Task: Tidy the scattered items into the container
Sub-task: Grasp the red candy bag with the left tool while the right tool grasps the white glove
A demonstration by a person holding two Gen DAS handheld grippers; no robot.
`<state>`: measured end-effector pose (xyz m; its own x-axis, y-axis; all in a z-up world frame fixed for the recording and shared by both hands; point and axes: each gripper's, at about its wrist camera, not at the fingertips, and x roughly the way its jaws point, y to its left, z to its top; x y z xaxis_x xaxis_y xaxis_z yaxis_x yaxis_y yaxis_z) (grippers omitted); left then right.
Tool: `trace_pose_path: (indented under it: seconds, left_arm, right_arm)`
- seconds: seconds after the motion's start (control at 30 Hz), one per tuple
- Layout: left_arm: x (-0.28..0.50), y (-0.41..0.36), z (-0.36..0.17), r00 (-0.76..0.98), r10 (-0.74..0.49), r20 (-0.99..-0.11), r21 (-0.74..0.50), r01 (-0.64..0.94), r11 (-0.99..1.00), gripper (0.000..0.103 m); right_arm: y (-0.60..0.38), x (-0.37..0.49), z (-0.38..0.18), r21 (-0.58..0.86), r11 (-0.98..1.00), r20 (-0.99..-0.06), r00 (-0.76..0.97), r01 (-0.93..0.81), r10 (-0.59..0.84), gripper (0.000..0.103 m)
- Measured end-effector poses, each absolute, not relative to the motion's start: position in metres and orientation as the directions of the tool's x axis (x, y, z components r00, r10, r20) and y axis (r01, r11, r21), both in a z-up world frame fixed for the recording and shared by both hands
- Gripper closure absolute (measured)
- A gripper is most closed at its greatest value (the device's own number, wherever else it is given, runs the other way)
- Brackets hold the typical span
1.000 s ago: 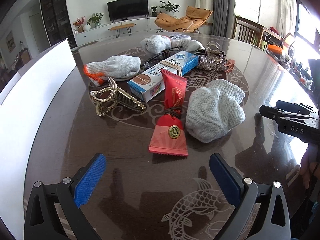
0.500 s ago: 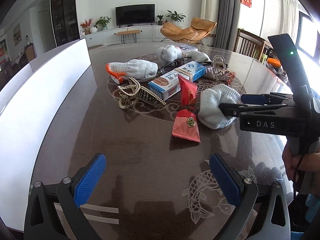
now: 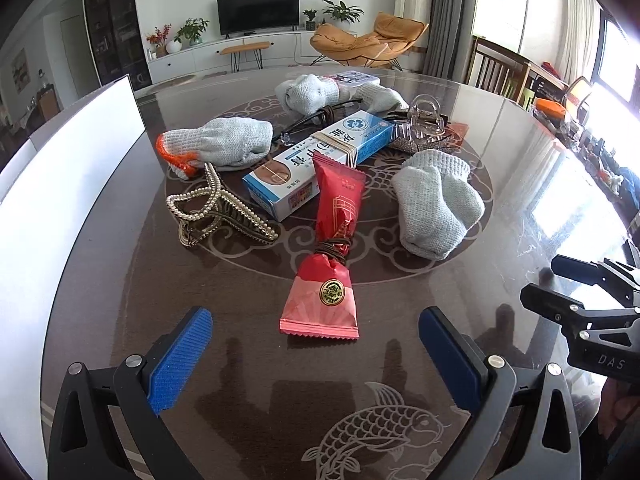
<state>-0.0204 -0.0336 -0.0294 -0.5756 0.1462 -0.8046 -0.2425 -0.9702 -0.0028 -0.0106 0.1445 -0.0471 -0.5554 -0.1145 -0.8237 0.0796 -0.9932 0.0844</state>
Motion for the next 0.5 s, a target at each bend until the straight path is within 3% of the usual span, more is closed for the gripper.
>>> trace_pose_path:
  seconds: [0.17,0.5]
  left_arm:
    - [-0.032,-0.023,-0.039,-0.549,0.130,-0.826,0.014,-0.252,-0.968,0.000]
    - [-0.067,-0.021,-0.046,-0.502,0.146,-0.852,-0.022,-0.244,-0.970,0.000]
  right_arm:
    - [0.138,-0.011,-0.050,-0.005,-0.996,-0.828,-0.558,0.087,-0.044,0.031]
    - [0.138,-0.012,-0.053,0.004,-0.998,-0.786,-0.617,0.056,-0.037,0.030]
